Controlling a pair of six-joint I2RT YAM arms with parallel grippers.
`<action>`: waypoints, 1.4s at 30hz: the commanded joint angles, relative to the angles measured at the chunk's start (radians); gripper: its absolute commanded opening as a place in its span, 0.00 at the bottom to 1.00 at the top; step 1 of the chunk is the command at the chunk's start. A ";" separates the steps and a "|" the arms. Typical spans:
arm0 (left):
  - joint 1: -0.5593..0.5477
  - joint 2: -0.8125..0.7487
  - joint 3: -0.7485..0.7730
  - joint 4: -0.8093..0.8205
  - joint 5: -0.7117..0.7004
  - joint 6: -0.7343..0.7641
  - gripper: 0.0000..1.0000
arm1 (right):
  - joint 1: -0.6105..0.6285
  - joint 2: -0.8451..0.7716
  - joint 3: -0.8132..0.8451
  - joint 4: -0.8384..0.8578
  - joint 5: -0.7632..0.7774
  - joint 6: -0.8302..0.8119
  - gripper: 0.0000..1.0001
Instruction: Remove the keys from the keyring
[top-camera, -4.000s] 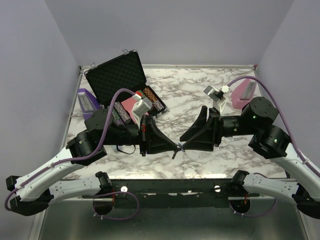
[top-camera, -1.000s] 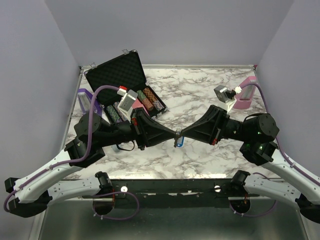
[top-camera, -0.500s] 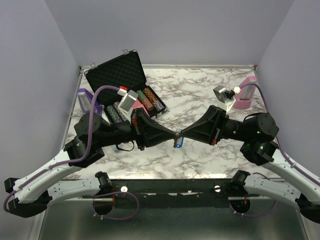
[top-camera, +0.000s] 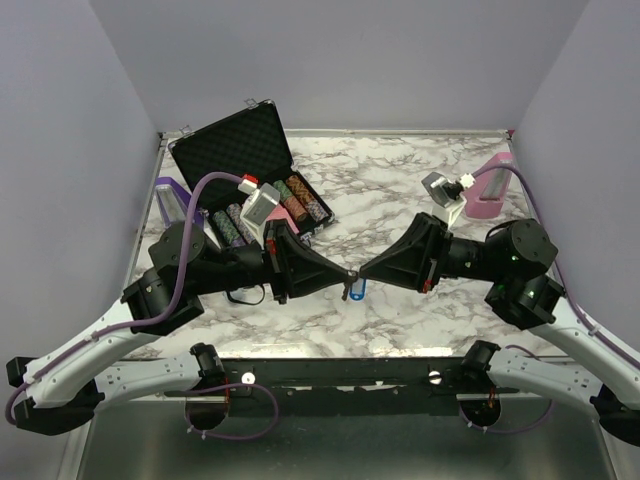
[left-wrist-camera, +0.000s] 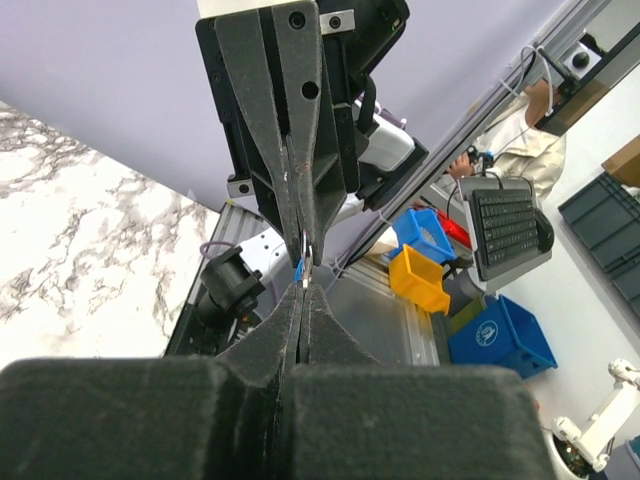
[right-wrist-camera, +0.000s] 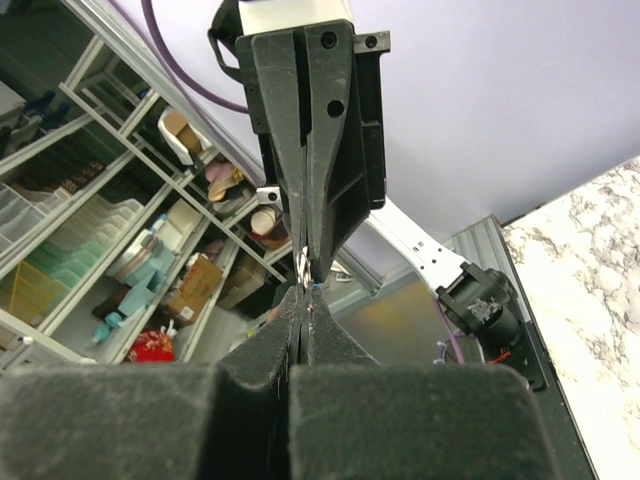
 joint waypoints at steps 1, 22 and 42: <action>0.003 -0.016 0.047 -0.106 0.001 0.057 0.00 | 0.006 -0.003 0.051 -0.052 -0.091 -0.037 0.01; 0.003 -0.022 0.022 -0.137 0.032 0.071 0.00 | 0.005 0.080 0.164 -0.213 -0.153 -0.110 0.01; 0.003 -0.046 0.005 -0.182 0.005 0.094 0.00 | 0.005 0.149 0.276 -0.446 -0.182 -0.222 0.01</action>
